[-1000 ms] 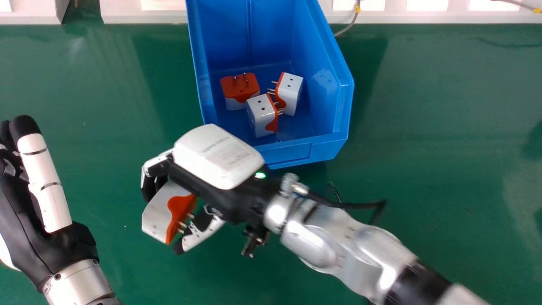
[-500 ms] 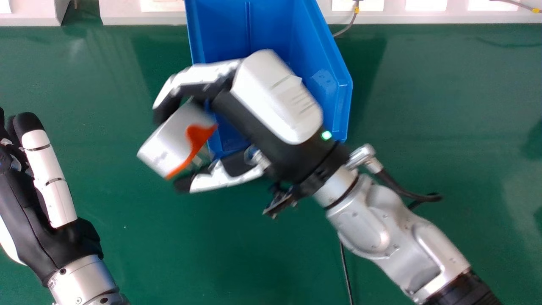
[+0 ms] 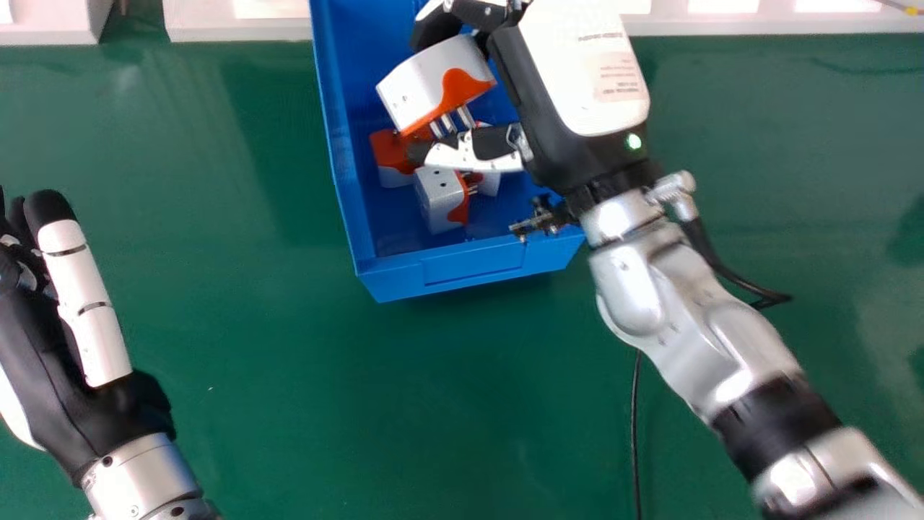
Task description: Pick all objects and put in blue box
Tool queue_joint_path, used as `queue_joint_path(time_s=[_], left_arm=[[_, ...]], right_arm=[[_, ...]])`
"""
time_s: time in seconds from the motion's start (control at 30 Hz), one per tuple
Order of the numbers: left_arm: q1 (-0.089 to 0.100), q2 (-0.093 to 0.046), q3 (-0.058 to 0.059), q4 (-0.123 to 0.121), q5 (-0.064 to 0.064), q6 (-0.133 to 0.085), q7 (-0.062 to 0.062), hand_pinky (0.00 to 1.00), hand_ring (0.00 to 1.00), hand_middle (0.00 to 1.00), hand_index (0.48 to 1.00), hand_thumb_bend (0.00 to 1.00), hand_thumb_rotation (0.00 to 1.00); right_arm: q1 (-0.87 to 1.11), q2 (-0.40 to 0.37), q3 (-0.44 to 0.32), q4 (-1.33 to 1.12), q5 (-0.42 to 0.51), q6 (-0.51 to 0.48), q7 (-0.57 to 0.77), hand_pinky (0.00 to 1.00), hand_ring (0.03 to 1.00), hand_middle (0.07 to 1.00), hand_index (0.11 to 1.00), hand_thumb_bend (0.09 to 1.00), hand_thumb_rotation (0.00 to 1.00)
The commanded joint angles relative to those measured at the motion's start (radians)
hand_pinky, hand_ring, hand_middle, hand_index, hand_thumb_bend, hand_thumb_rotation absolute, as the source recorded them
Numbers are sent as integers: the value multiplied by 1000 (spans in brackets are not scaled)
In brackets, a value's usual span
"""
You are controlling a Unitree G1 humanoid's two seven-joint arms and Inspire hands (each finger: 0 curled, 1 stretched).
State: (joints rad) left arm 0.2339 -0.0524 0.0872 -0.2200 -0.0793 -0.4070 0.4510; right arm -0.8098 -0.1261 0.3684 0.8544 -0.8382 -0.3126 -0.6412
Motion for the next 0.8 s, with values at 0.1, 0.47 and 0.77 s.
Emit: queue_joint_path(time_s=[0.1, 0.47, 0.77], left_arm=[[6, -73, 3, -31, 6, -11, 6, 946, 974, 989, 989, 512, 792], [14, -72, 4, -33, 3, -15, 2, 948, 979, 990, 987, 532, 780], [10, -69, 4, -30, 1, -12, -4, 955, 980, 991, 996, 529, 785]], right_arm=[[-158, 52, 59, 249, 0, 19, -79, 319, 432, 473, 533, 495, 0], [-195, 64, 163, 341, -11, 113, -25, 654, 790, 855, 755, 782, 62], [-166, 60, 187, 283, -6, 92, -177, 988, 997, 998, 990, 969, 250]])
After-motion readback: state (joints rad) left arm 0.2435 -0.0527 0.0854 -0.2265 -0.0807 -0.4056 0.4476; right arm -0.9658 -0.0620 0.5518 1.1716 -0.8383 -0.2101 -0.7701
